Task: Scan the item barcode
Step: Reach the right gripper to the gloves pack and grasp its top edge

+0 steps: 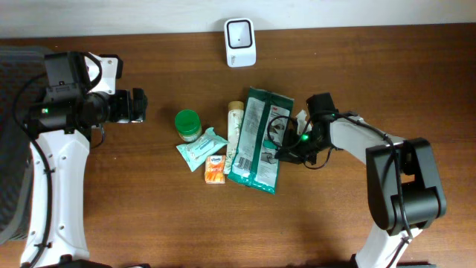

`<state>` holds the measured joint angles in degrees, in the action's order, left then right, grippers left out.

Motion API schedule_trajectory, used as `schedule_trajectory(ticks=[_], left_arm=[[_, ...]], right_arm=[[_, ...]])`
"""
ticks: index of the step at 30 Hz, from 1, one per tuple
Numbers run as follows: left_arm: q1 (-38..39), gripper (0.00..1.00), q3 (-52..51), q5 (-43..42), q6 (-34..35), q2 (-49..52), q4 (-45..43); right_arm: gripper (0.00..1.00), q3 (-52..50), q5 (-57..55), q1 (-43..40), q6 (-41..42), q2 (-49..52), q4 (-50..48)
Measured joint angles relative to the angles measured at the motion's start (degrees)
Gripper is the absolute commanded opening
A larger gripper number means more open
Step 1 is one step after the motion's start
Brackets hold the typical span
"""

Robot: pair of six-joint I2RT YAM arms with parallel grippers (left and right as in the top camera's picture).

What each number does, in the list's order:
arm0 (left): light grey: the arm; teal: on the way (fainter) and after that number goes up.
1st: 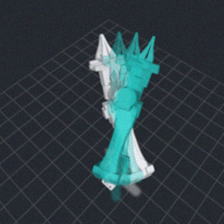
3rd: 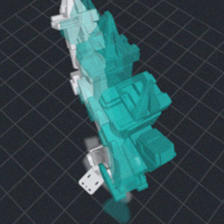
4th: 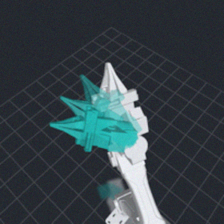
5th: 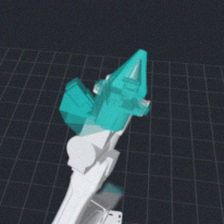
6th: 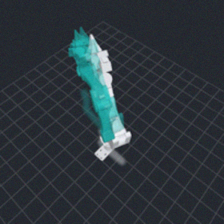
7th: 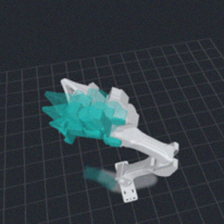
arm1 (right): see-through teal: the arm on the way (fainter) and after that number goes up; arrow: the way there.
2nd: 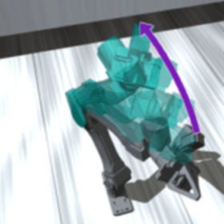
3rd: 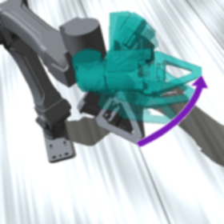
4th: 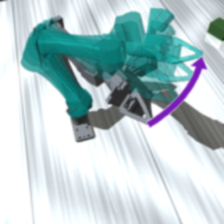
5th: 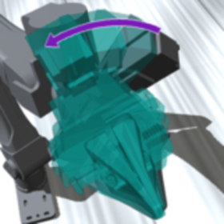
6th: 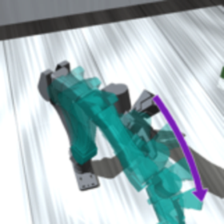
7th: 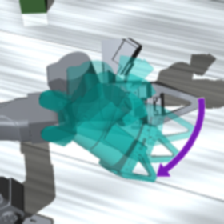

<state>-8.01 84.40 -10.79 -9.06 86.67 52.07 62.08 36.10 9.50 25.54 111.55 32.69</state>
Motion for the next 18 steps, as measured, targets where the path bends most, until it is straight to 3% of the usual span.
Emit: schedule_trajectory(ticks=[4,11,18], left_arm=[[0.0,0.99,0.0,0.0,0.0,0.0,0.0],[0.0,0.99,0.0,0.0,0.0,0.0,0.0],[0.0,0.99,0.0,0.0,0.0,0.0,0.0]], right_arm=[[0.04,7.4,-5.2,0.0,-7.6,-1.0,11.5],[0.04,9.0,-6.3,1.4,-14.3,-4.2,18.7],[0.04,9.0,-6.3,1.4,-18.2,-5.2,19.4]])
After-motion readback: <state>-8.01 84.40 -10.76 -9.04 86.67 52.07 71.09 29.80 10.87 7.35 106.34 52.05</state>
